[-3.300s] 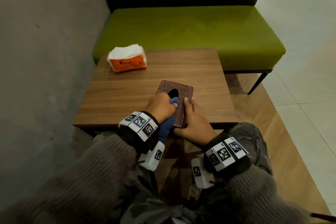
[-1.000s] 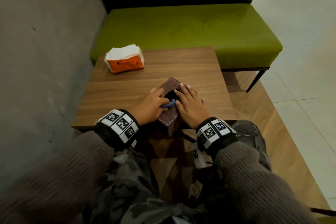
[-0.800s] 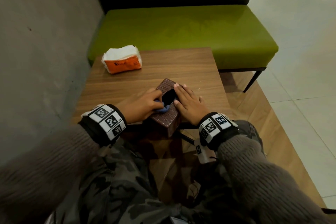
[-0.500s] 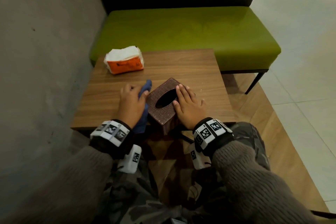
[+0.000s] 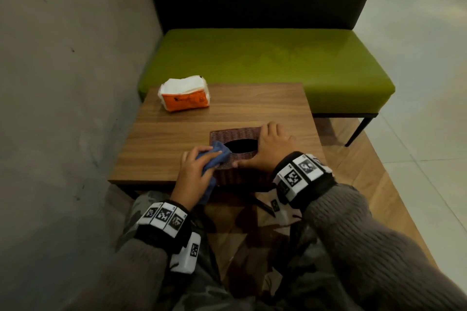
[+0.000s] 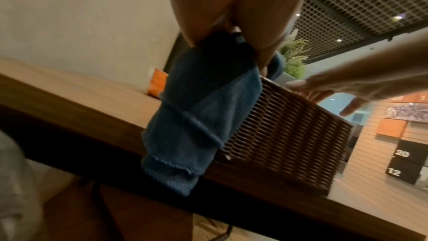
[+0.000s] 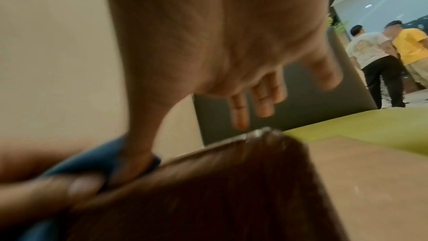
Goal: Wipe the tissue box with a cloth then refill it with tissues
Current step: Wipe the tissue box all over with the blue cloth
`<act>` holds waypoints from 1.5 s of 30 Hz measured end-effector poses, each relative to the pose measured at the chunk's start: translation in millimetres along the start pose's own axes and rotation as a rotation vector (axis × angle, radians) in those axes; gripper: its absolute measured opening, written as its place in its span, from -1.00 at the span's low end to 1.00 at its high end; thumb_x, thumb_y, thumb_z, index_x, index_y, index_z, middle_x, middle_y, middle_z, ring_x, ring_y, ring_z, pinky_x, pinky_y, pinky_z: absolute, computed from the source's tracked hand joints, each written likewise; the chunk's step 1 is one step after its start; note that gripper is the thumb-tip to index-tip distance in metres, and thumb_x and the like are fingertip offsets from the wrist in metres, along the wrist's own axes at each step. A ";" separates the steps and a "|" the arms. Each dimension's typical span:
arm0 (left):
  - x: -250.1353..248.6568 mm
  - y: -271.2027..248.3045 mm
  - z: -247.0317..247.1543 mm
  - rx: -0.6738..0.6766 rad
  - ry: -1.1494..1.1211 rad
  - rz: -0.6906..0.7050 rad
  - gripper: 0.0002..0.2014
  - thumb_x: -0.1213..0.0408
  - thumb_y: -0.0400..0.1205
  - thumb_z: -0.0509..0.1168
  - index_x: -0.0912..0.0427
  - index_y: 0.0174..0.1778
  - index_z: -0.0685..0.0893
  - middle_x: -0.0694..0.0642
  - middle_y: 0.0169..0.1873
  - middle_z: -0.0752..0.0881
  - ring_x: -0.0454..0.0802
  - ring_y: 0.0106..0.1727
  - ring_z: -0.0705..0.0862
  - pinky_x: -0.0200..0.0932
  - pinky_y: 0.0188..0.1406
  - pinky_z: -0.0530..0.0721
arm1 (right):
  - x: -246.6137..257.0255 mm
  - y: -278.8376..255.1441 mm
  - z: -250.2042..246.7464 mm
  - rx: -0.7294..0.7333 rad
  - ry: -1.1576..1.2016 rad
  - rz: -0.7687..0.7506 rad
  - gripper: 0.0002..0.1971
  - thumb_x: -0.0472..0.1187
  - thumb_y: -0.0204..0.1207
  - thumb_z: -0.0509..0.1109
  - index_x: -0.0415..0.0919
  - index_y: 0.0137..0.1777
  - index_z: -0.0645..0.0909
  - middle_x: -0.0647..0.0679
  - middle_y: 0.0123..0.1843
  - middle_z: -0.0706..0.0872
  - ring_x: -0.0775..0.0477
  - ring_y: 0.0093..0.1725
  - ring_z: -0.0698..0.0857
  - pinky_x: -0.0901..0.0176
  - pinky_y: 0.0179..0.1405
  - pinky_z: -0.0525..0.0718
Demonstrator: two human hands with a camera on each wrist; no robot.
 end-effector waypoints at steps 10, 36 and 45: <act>28.6 30.7 1.8 -0.007 -0.078 -0.237 -0.86 0.25 0.61 0.32 0.26 -0.12 0.69 0.22 -0.17 0.58 0.27 -0.01 0.61 0.06 0.02 0.56 | -13.7 -5.9 26.3 0.101 0.214 -0.079 0.30 0.25 0.14 0.64 -0.12 0.71 -0.13 -0.28 0.56 0.16 -0.35 0.57 0.13 -0.20 0.53 0.30; -97.4 6.0 -8.1 -0.069 -0.670 -0.461 0.32 -0.17 0.03 0.53 -0.02 0.65 -0.08 0.10 0.56 0.29 0.03 0.56 0.31 0.11 0.49 0.43 | 20.2 -74.2 77.0 -0.805 1.134 0.100 0.31 0.25 -0.08 0.53 -0.06 0.63 -0.12 -0.08 0.42 0.14 0.21 0.37 0.15 -0.04 0.42 0.36; -76.9 13.1 -46.9 0.234 0.326 0.161 0.35 -0.02 0.23 0.61 -0.02 0.61 -0.36 0.09 0.44 0.43 0.08 0.23 0.60 -0.11 -0.25 0.59 | -26.5 -75.4 41.5 -0.577 0.602 -0.288 0.45 0.61 0.04 0.38 -0.03 0.66 -0.46 0.04 0.72 -0.33 -0.01 0.72 -0.24 0.00 0.67 -0.09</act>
Point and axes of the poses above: each hand's wrist, its own y-axis towards the middle knuckle, its own z-axis out of the palm, x = y × z, the point moved 1 cm from there along y, towards the middle knuckle
